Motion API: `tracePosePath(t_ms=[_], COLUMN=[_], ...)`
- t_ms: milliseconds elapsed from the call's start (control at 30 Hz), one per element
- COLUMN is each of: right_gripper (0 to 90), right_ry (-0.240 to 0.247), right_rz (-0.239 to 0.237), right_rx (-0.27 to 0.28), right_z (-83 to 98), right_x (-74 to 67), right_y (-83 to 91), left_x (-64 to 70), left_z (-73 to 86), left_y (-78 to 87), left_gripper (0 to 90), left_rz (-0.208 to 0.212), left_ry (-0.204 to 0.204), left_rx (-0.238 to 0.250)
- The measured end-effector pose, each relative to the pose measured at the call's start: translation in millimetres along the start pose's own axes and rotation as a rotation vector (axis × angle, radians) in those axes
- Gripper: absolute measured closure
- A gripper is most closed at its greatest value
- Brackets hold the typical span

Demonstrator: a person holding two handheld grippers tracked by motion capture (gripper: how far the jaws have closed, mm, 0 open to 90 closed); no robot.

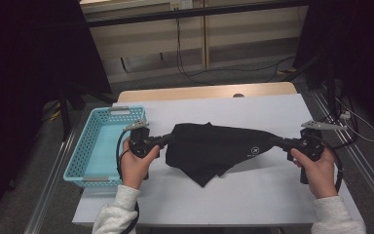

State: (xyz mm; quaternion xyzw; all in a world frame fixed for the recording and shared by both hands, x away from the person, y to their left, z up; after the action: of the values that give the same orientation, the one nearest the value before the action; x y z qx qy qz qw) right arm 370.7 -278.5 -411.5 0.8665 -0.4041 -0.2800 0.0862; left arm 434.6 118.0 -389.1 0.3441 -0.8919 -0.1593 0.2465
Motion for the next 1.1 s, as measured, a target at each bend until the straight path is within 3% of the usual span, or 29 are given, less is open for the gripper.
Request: tracePosePath(t_ms=[167,367,667,1100], right_gripper=[87.0,87.0,87.0,87.0], right_ry=[0.052,0.076,0.097,0.128], right_rz=[0.018,0.04,0.071,0.079], right_rx=[0.02,0.028,0.022,0.027], right_z=[-26.8,-46.7,-48.0,-52.2], right_x=[-6.3,-8.6,-5.4,-8.3], right_y=[7.8,7.7,0.5,-5.8], left_x=[-2.2,-1.9,-4.1,-4.0], left_z=[-19.2,-28.8,-29.0,-36.1], left_y=[2.0,2.1,2.6,7.5], left_gripper=[87.0,87.0,87.0,87.0], left_rz=[0.001,-0.005,-0.006,-0.016], left_ry=[0.003,0.003,0.009,0.007], left_rx=[0.014,0.014,-0.011,-0.023])
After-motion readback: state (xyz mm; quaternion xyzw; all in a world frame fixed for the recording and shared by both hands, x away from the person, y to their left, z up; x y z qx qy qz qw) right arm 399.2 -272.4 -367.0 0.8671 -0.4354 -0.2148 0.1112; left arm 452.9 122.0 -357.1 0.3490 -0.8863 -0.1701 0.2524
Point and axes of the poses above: each handheld gripper's, and its own axes: y roughly backward along the jaws, z roughly out of its underside, x roughly to its right, the point moved 5 cm from there along -y, roughly forward along the jaws, and after that the axes turned 5 degrees about -z, right-handed, at the moved point
